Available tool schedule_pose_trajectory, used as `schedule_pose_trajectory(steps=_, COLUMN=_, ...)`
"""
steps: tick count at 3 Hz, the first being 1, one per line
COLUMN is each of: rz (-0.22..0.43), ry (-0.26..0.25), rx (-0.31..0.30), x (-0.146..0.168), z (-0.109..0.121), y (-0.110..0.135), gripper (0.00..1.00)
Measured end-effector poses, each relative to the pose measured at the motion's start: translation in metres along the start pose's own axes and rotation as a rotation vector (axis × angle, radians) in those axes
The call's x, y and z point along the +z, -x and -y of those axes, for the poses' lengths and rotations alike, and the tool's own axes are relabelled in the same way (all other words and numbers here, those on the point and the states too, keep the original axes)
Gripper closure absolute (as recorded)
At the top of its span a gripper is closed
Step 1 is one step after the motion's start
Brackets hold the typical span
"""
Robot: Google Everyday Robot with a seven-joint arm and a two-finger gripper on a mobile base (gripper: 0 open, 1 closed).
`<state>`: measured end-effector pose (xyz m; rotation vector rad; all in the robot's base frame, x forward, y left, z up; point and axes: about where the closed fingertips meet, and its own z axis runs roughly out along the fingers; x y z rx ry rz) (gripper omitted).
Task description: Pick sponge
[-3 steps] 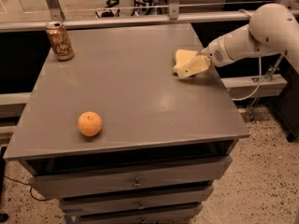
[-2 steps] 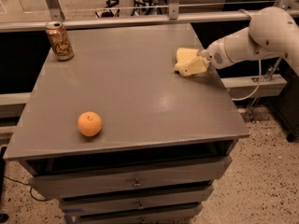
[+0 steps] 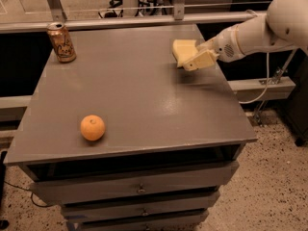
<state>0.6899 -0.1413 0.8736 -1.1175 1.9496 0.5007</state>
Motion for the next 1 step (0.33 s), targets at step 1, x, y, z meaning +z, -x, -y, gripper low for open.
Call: schedule_pose_trajectory(steps=1, rz=0.116, ry=0.11, rx=-0.096, x=-0.0263, z=-0.0301, y=0.0446, gripper=1.0)
